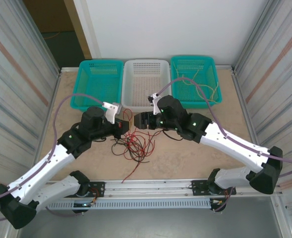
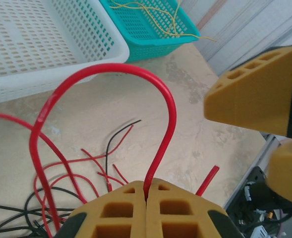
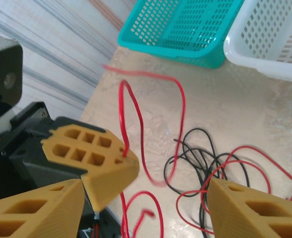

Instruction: Untangle the cables

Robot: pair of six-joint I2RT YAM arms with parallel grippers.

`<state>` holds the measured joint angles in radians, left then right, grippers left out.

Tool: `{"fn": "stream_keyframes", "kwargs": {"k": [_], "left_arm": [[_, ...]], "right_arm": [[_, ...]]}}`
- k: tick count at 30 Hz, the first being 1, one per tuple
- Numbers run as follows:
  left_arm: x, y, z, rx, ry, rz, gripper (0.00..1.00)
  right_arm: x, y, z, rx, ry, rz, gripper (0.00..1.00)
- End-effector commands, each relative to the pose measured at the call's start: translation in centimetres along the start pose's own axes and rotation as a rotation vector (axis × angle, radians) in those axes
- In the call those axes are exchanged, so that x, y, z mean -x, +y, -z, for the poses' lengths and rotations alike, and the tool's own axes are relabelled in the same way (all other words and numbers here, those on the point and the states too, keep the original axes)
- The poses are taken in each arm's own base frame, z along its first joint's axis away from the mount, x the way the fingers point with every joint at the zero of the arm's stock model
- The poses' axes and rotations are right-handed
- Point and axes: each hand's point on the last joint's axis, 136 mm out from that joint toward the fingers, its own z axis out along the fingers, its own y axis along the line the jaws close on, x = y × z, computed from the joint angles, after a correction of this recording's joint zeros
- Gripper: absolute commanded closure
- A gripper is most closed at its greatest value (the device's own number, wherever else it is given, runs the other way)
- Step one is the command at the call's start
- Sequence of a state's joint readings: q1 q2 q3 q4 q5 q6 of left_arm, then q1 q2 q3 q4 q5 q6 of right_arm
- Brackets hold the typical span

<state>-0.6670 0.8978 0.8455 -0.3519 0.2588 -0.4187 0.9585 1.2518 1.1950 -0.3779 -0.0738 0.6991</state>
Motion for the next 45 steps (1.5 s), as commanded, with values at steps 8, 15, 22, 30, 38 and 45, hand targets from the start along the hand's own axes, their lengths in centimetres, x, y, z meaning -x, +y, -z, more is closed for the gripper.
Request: {"fn": "stream_keyframes", "kwargs": {"k": [8,15,22,30,38,45], "left_arm": [[1.6,0.0,1.3,0.031,-0.061,0.021,1.0],[2.0,-0.4,1.8,0.02,-0.084,0.033,1.0],[2.4,0.0,1.8,0.041,-0.091,0.059,1.0],[6.5,-0.6,4.1,0.034,-0.194,0.142,1.0],[4.6,-13.5,2.4,-0.5,0.017,-0.141,1.0],[4.9,-16.8,3.8,-0.667,-0.021,-0.196,1.0]], "right_arm": [[-1.6,1.3,-1.0,0.024,0.068,0.032,0.52],[-1.7,0.9,-2.2,-0.003,0.075,0.033,0.72],[-1.9,2.6,-1.5,0.045,0.049,0.105,1.0],[-2.6,1.3,-1.2,-0.041,0.033,0.118,1.0],[0.7,0.7,-1.2,0.119,0.002,-0.132,1.0],[0.3,-2.3,-2.9,0.073,0.055,-0.253,1.0]]}}
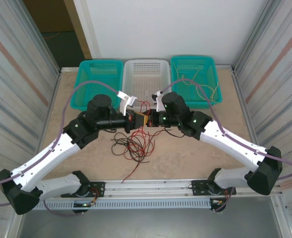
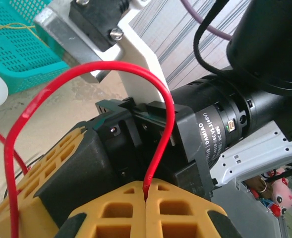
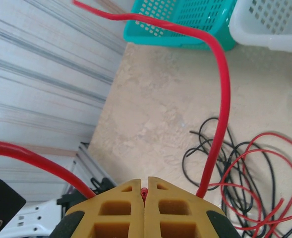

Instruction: Untangle the cables

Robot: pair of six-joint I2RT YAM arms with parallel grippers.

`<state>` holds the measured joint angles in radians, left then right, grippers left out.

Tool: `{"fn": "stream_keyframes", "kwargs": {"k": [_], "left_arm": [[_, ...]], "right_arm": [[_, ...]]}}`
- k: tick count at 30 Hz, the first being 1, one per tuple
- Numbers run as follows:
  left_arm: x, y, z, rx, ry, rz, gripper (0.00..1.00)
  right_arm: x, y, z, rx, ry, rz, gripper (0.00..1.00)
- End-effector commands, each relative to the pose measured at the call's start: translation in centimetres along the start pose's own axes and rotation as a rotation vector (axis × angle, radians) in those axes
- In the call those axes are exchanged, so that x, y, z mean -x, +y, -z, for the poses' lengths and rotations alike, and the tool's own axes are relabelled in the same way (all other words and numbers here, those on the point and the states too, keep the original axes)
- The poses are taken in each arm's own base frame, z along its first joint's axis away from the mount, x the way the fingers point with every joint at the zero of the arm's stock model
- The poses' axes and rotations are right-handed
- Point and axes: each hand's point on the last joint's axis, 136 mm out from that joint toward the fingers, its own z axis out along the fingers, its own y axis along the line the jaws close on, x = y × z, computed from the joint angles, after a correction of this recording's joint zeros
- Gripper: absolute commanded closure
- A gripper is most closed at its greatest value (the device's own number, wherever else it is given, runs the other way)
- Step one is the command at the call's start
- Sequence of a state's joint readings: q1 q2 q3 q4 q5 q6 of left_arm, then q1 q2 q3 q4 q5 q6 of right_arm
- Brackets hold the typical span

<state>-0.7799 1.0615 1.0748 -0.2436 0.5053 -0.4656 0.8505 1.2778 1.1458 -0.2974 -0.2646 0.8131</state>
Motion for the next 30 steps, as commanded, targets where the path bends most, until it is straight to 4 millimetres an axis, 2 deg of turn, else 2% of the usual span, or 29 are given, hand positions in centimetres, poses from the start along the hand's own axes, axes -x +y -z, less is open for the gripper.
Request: {"fn": "stream_keyframes", "kwargs": {"k": [1,4,9,12,15,19,23,27,30], "left_arm": [[1.0,-7.1,1.6,-0.279,-0.031,-0.154,1.0],[1.2,-6.5,2.4,-0.23,-0.052,-0.175,1.0],[2.4,-3.5,4.0,-0.077,-0.168,-0.149,1.0],[2.8,0.3,4.8,0.092,-0.208,-0.086,1.0],[2.5,2.2,5.1,0.13,-0.223,-0.008,1.0],[2.4,2.2,4.7,0.085,-0.232,0.046,1.0],[2.8,1.0,5.2,0.023,-0.266,0.044,1.0],[3.2,0.3,6.2,-0.026,-0.297,0.044,1.0],[2.9,-1.5,5.8,-0.162,-0.248,0.049,1.0]], "right_arm": [[0.3,-1.4,-1.7,-0.01,-0.009,-0.1,1.0],[0.1,-2.2,-1.7,-0.016,-0.018,-0.118,1.0],[-0.8,-3.2,-1.3,-0.042,0.0,-0.123,1.0],[-1.3,-2.4,-0.6,0.007,-0.014,-0.101,1.0],[-1.5,-0.8,0.4,0.071,-0.045,-0.063,1.0],[-2.1,0.5,0.7,0.092,-0.033,-0.013,0.95],[-2.3,-0.2,0.8,0.04,-0.028,-0.01,1.0],[-1.8,-1.1,1.6,0.01,-0.062,-0.032,1.0],[-1.5,-1.3,1.8,0.019,-0.063,-0.053,1.0]]}}
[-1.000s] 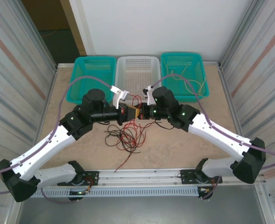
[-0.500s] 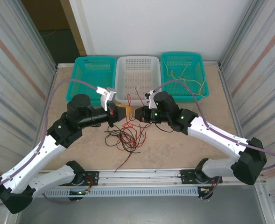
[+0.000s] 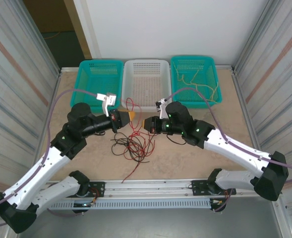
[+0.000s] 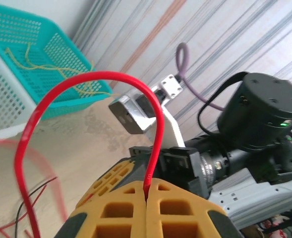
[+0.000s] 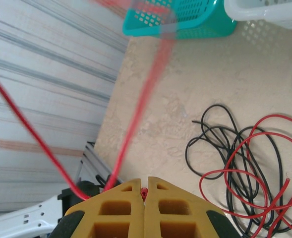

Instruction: Untangle the cables

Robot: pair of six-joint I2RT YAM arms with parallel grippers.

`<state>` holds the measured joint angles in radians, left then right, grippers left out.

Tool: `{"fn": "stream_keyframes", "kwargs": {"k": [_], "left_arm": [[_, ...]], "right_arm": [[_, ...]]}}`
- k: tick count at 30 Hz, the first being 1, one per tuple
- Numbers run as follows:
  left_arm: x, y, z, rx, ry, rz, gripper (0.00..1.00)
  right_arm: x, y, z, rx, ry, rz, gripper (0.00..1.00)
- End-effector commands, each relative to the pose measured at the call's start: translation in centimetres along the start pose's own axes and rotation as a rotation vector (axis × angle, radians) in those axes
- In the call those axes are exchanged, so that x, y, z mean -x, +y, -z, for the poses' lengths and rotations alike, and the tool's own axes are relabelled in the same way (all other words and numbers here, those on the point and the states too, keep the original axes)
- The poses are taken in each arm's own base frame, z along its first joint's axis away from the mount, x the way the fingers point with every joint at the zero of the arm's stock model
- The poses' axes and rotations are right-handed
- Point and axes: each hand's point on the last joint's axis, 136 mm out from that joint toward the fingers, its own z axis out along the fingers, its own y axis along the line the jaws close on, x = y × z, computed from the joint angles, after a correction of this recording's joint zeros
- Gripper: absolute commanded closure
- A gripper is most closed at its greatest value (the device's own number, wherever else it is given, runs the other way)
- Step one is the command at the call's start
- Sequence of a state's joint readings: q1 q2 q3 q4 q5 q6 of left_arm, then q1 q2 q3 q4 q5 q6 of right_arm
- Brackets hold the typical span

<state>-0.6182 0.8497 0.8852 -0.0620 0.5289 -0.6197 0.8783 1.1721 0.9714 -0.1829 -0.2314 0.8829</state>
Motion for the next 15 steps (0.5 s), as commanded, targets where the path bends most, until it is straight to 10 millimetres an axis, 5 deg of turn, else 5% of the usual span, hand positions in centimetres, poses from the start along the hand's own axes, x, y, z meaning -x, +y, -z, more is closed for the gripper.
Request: {"fn": "stream_keyframes", "kwargs": {"k": [1,4,15], "left_arm": [[0.6,-4.0,0.2,-0.218,0.019,-0.005,1.0],[0.7,-5.8,0.3,-0.332,0.034,0.007,1.0],[5.4,-11.8,3.7,-0.543,-0.073,-0.036,1.0]], "right_arm": [[0.8,0.1,1.0,-0.001,-0.027,-0.007,1.0],[0.6,-1.1,0.3,-0.064,-0.003,-0.027,1.0],[-1.5,-13.1,-0.8,-0.349,0.056,-0.385,1.0]]}}
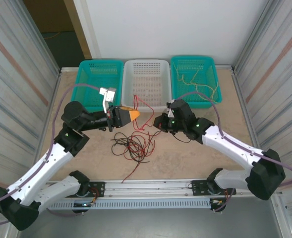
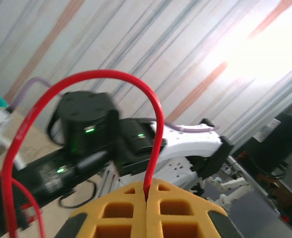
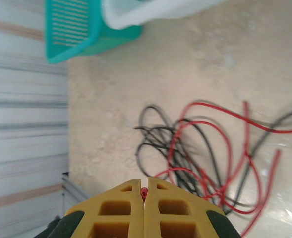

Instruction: Untangle the cables

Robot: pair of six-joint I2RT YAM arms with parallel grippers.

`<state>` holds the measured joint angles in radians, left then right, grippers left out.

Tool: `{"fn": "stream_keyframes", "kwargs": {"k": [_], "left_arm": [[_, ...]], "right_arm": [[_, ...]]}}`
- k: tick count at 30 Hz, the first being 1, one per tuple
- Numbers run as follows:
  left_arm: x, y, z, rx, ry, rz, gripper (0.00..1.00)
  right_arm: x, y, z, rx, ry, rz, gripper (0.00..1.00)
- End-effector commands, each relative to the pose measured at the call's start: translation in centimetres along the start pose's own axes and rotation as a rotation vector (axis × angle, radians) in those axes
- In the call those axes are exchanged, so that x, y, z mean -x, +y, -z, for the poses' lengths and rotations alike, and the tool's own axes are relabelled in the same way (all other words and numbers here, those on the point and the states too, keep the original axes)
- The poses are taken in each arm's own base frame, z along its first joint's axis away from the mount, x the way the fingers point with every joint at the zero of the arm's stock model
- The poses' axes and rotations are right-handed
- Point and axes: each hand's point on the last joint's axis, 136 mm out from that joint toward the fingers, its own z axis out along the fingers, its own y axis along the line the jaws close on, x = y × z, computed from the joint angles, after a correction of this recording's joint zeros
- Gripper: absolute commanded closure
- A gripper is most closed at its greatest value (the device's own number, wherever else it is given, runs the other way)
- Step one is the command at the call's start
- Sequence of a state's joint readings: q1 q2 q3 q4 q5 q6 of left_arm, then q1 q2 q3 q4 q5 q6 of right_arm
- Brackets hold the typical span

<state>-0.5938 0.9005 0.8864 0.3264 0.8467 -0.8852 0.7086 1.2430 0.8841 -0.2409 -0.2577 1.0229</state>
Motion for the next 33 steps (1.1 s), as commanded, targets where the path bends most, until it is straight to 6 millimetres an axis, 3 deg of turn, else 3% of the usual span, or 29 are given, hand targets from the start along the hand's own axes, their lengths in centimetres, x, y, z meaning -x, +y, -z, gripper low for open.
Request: {"fn": "stream_keyframes", "kwargs": {"k": [1,3,5,7,9,14,20,22,24,25,30,33], "left_arm": [[3.7,-5.3,1.7,-0.124,-0.104,-0.102,1.0],[5.7,-4.0,3.6,0.0,-0.222,-0.122,1.0],[6.9,-0.3,7.1,0.304,-0.347,-0.125,1.0],[7.4,1.4,10.1,0.488,-0.435,-0.158,1.0],[7.4,2.2,11.4,0.556,-0.455,-0.154,1.0],[6.6,5.0,11.7,0.65,-0.414,-0.104,1.0],[6.0,10.8,15.9,1.009,-0.425,-0.074,1.0],[7.7,11.3,15.0,0.987,-0.433,-0.102,1.0],[10.3,11.4,14.2,0.973,-0.441,-0.141,1.0],[11.9,11.4,14.0,0.983,-0.444,-0.166,1.0],[19.4,13.1,14.5,1.072,-0.428,-0.236,1.0],[22.9,15.0,13.8,0.977,-0.456,-0.169,1.0]], "right_arm": [[-0.7,-4.9,-0.6,-0.158,0.034,-0.123,1.0],[-0.5,-6.8,-0.3,-0.189,0.012,-0.168,1.0],[-0.1,-8.4,0.6,-0.201,-0.022,-0.207,1.0],[0.3,-8.9,1.6,-0.184,-0.05,-0.217,1.0],[0.6,-8.1,2.5,-0.146,-0.066,-0.188,1.0],[1.3,-4.3,5.2,-0.075,-0.077,-0.04,1.0],[2.6,-0.9,9.8,-0.014,-0.192,0.06,0.97],[2.5,0.7,10.4,0.055,-0.196,0.095,0.77],[2.7,0.4,11.0,0.016,-0.217,0.117,0.57],[3.0,-0.2,11.4,-0.028,-0.236,0.123,0.52],[3.5,-0.6,12.5,-0.061,-0.278,0.155,0.51],[3.2,-0.7,12.3,-0.046,-0.277,0.16,0.52]]}}
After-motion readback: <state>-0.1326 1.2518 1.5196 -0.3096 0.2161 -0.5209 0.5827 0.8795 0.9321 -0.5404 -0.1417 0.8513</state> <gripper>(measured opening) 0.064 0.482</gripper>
